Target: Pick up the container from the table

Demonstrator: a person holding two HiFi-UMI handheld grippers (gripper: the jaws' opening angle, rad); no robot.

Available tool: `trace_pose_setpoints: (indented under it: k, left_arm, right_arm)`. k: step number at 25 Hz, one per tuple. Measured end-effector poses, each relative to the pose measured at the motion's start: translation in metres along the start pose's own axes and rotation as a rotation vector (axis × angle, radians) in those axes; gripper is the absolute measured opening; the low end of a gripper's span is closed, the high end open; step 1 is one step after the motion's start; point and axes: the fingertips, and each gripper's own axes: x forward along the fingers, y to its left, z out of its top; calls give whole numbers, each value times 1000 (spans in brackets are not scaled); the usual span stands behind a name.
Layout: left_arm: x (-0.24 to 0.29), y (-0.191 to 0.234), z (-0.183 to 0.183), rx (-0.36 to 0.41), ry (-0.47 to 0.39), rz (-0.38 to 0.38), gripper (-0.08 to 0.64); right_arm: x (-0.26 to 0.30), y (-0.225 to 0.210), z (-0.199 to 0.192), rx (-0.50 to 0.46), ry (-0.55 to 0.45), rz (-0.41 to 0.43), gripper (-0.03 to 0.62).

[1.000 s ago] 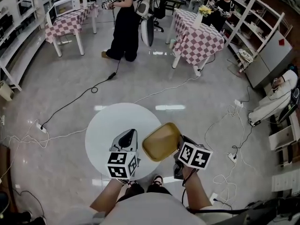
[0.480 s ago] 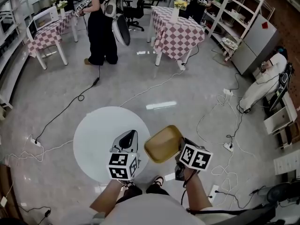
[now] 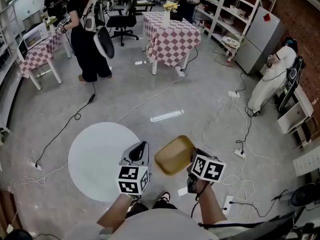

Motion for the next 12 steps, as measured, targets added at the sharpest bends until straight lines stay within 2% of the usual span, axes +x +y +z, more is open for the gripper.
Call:
trace_pose_setpoints:
  k: [6,12]
  left_arm:
    - [18,-29,0,22,0,-8,17]
    - [29,-45,1,31,5,-13,17]
  right_arm:
    - [-1,-34,4,-12,8,-9,55]
    - [3,-48,7,-7,9,2,55]
